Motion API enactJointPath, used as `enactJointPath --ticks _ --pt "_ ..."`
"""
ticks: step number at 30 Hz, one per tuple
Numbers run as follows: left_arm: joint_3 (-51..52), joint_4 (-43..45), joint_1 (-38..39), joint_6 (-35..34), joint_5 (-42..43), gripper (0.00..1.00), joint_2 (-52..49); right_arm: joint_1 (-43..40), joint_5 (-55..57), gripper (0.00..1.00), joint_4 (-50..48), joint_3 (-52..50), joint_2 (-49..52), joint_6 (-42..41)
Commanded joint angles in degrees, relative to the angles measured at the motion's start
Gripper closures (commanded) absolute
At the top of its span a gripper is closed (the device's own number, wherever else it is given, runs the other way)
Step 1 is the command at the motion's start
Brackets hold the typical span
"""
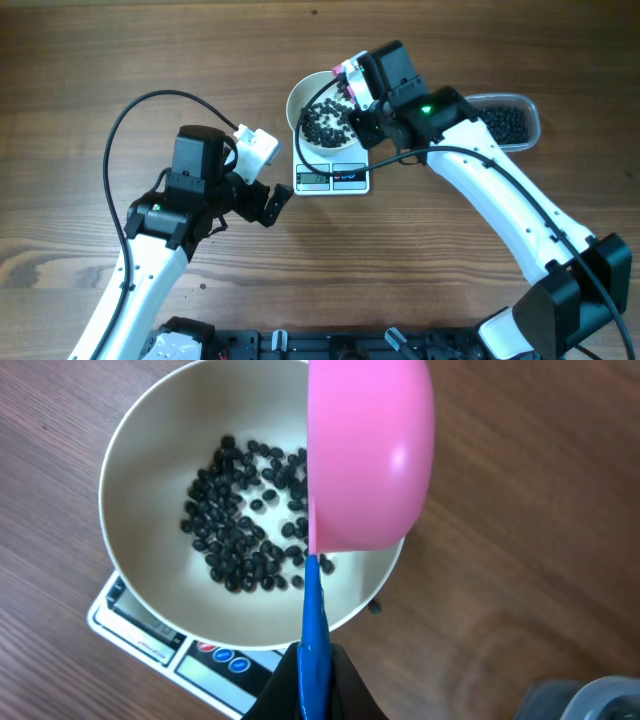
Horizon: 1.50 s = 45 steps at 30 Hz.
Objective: Scoop item into bowl and weigh 150g on scale
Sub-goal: 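Tip scoop to pour beans into the white bowl, then return scoop to the bean tub and scoop more beans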
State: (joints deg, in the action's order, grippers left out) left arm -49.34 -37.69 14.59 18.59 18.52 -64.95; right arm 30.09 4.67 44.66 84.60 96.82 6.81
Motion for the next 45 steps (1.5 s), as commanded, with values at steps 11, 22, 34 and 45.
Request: enactJointPath --ticks 11,22,34,45 --pt "0.55 0.15 0.2 0.07 0.92 0.0 -0.33 0.33 4.31 0.96 -2.29 1.38 -0.55 4.94" --pt "0.55 0.15 0.2 0.07 0.94 0.0 -0.33 0.28 4.28 0.96 -4.55 1.4 -0.63 4.59" --pt "0.55 0.15 0.2 0.07 0.94 0.0 -0.33 -7.61 -0.13 0.96 -2.84 1.44 -5.18 -5.57" --pt "0.55 0.15 0.2 0.07 0.94 0.0 -0.33 -25.62 0.02 0.96 14.8 1.33 -8.17 -5.49"
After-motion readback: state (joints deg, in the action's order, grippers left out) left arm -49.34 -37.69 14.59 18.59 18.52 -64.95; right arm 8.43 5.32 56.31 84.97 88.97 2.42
